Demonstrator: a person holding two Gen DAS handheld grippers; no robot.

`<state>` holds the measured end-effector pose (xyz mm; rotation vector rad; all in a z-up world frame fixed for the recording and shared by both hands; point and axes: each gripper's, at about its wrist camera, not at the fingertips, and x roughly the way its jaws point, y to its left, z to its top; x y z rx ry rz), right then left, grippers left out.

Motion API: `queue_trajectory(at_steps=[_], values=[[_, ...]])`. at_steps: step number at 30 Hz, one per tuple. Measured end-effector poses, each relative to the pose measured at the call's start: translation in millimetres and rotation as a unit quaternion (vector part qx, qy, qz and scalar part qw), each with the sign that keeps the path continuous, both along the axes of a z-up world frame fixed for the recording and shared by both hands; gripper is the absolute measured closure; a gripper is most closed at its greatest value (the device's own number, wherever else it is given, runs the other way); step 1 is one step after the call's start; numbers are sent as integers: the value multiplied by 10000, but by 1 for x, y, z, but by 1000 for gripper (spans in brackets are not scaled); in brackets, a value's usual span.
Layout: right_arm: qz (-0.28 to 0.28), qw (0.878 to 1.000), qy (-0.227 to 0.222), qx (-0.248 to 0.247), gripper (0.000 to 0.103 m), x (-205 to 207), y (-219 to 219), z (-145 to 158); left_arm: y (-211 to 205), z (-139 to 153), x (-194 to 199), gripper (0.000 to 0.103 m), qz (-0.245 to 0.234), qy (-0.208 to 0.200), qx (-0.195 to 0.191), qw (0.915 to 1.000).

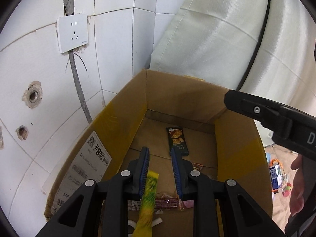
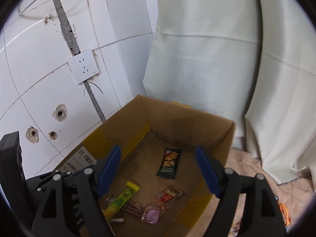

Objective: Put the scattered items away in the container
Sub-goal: 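Carry both items into the cardboard box and open both grippers, then move both open grippers back to the item pile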

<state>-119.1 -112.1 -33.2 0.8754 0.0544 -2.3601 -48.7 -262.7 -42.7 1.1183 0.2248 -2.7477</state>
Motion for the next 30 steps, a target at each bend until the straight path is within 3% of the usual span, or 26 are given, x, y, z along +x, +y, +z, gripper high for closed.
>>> queue_trajectory(at_steps=[1, 2, 3, 4, 5, 6, 7, 12, 16, 22, 30], values=[[-27, 10000, 28, -3, 20, 1, 1, 1, 0, 0, -1, 75, 60, -34, -56, 10000], [-73, 9999, 70, 2, 18, 2, 3, 2, 0, 1, -1, 66, 138, -90, -138, 9998], [-104, 9999, 100, -9, 17, 3, 5, 3, 1, 0, -2, 46, 205, -142, -237, 9994], [-152, 9998, 143, -51, 14, 5, 9, 5, 2, 1, -1, 35, 215, -161, -288, 9992], [-212, 9996, 173, -78, 8, 6, 13, 7, 1, 1, -1, 11, 206, -156, -281, 9993], [-282, 9993, 210, -119, 5, 7, 17, 9, 1, 4, 1, 3, 176, -99, -216, 9996], [-332, 9990, 247, -168, 0, 8, 21, 11, 1, 8, 4, 1, 145, -29, -138, 9998], [-607, 9967, 429, -338, 0, 16, 48, 24, 12, 33, 21, 0, 272, 414, -222, 9985], [-934, 9921, 737, -387, 0, 32, 86, 40, 35, 52, 32, 0, -13, 793, 3, 9968], [-1447, 9834, 1053, -288, 0, 44, 154, 55, 94, 70, 31, 0, -523, 1037, 140, 9931], [-1946, 9752, 1027, -247, 0, 47, 238, 55, 190, 73, 19, 0, -1153, 928, -296, 9885]])
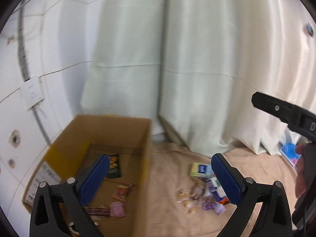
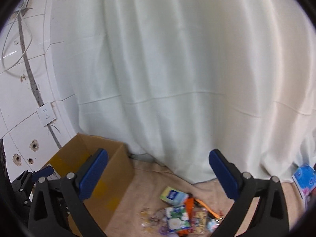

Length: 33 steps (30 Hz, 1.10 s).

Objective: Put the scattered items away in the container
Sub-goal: 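Move both open grippers back to the item pile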

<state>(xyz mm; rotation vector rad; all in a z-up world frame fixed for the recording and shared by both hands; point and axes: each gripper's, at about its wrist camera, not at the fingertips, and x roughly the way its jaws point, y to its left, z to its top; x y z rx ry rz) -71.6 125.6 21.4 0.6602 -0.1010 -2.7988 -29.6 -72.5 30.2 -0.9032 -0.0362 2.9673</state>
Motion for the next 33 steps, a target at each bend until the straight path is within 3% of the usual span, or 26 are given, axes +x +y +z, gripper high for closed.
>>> queue_trajectory(at_steps=[8, 12, 16, 22, 30, 33], values=[[-503, 9984, -244, -40, 0, 6, 82, -22, 60, -12, -15, 0, -130, -220, -131, 9996], [-753, 9965, -351, 27, 0, 9, 113, -45, 77, -26, -17, 0, 31, -177, -185, 9997], [-865, 9942, -632, 44, 0, 4, 134, -74, 85, -51, -15, 0, -8, -93, 80, 9999], [-911, 9922, -841, 155, 0, 1, 141, -104, 87, -97, -16, 0, 238, -203, -168, 9994], [-732, 9860, -1458, 357, 0, 0, 132, -157, 87, -151, -13, 0, 133, -721, -136, 9972], [-719, 9834, -1621, 382, 0, 0, 131, -172, 80, -161, -9, 0, 218, -694, -25, 9973]])
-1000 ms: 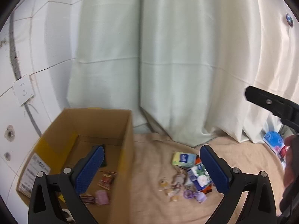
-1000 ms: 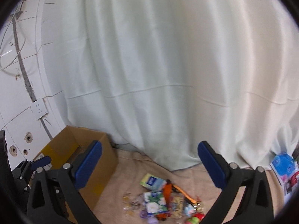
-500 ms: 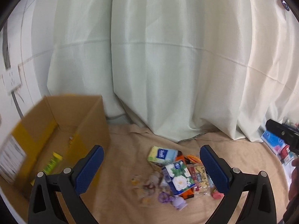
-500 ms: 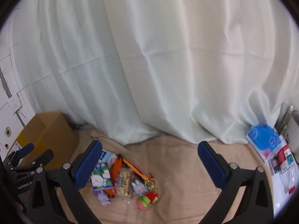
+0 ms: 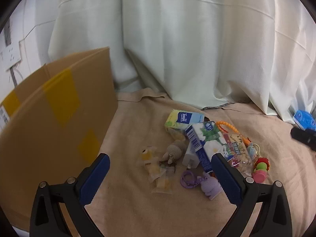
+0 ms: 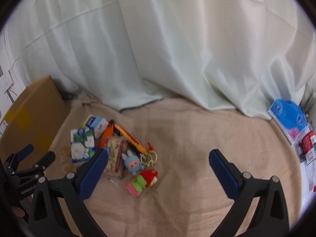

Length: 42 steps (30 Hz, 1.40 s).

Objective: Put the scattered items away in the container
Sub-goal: 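Move both open grippers back to the item pile, then grasp a clear plastic packet with the left gripper while the right gripper grasps the green toy figure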

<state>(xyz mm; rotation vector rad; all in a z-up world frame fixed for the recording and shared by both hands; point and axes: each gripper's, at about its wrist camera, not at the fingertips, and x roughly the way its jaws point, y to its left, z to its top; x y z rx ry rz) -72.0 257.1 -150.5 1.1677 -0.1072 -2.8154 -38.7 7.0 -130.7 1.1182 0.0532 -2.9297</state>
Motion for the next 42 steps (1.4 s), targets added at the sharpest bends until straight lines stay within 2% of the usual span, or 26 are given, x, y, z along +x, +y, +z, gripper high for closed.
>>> queue_trajectory(at_steps=[2, 6, 7, 9, 10, 11, 14, 17, 20, 22, 23, 26, 27, 30, 38, 39, 42], values=[[-19, 10000, -87, 11, 0, 1, 1, -8, -8, -6, 1, 0, 69, -40, 62, 9999], [-64, 9997, -238, -23, 0, -2, 0, -20, -25, -18, -4, 2, 108, -269, 447, 9986], [-71, 9996, -277, -27, 0, -3, 0, -23, -27, -22, -6, 5, 116, -283, 456, 9985], [-81, 9994, -323, -37, 0, -4, -1, -26, -26, -28, -11, 23, 72, -375, 419, 9984], [-59, 9994, -333, -46, 0, -4, -2, -28, -26, -32, -14, 28, 73, -414, 387, 9984], [-52, 9994, -335, -44, 0, -4, -3, -29, -25, -34, -16, 37, 76, -430, 378, 9983], [-21, 9993, -352, -105, 0, -5, -5, -32, -19, -42, -24, 40, 57, -489, 287, 9984], [19, 9992, -386, -133, 0, -5, -7, -34, -17, -48, -31, 40, -19, -607, 478, 9970], [49, 9993, -348, -107, 0, -4, -9, -36, -15, -55, -38, 41, 86, -715, 498, 9962], [39, 9993, -373, -82, 0, -5, -10, -38, -19, -62, -43, 47, 149, -809, 636, 9946], [34, 9992, -395, -96, 1, -6, -9, -39, -20, -64, -44, 54, 159, -847, 688, 9939], [5, 9989, -438, -155, 4, -8, -7, -40, -22, -65, -45, 62, 170, -846, 621, 9943], [-1, 9989, -439, -178, 5, -9, -7, -40, -23, -65, -45, 68, 179, -832, 679, 9941], [-8, 9989, -429, -209, 6, -10, -7, -40, -26, -64, -44, 69, 170, -854, 825, 9928], [108, 9984, -524, -163, 7, -11, -14, -44, -29, -57, -34, 70, 168, -843, 697, 9939], [106, 9983, -545, -148, 7, -10, -14, -45, -31, -56, -32, 74, 179, -839, 730, 9936], [107, 9980, -599, -172, 8, -11, -14, -47, -39, -52, -25, 78, 203, -830, 906, 9922]])
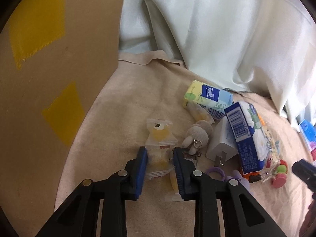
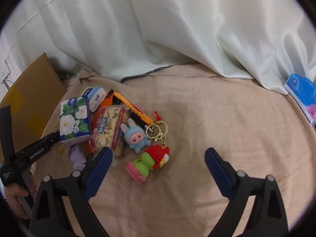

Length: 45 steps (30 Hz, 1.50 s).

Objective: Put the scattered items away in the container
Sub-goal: 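Grasp a clear plastic packet with the left gripper while the right gripper grasps the green toy figure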

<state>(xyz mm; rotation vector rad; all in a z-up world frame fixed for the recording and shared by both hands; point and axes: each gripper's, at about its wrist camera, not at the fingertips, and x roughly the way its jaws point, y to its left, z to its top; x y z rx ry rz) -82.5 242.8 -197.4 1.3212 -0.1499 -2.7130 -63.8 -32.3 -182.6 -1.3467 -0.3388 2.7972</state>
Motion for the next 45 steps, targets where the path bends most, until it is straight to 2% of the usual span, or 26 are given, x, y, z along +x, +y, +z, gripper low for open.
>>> queue_trajectory(at_steps=[2, 11, 12, 13, 14, 19, 26, 28, 30, 36, 45], values=[[-15, 10000, -45, 15, 11, -1, 0, -2, -2, 6, 5, 78, -26, 21, -16, 10000], [-63, 9997, -194, -139, 12, -3, -3, -10, 13, 26, 33, 78, -202, 302, -628, 9974], [-75, 9997, -214, -126, 13, -3, -4, -12, 14, 28, 35, 78, -226, 327, -670, 9970], [-75, 9996, -240, -97, 18, -3, -6, -14, 14, 30, 36, 78, -243, 348, -687, 9967], [-63, 9996, -271, -58, 25, -3, -7, -15, 14, 31, 36, 78, -258, 362, -687, 9966], [-8, 9993, -378, -25, 36, -6, -13, -21, 11, 28, 25, 78, -323, 329, -542, 9975], [-19, 9989, -471, 6, 37, -9, -18, -30, 9, 23, 19, 78, -395, 291, -501, 9975], [15, 9989, -457, -22, 46, -8, -17, -29, 8, 22, 18, 78, -405, 282, -494, 9976], [29, 9986, -529, 31, 47, -8, -18, -29, 6, 22, 17, 78, -406, 285, -484, 9976], [92, 9993, -362, -24, 47, -2, -17, -16, 5, 26, 15, 78, -403, 334, -464, 9975], [-41, 9996, 252, -137, 47, 9, 0, 30, 12, 41, 19, 78, -481, 538, -480, 9962]])
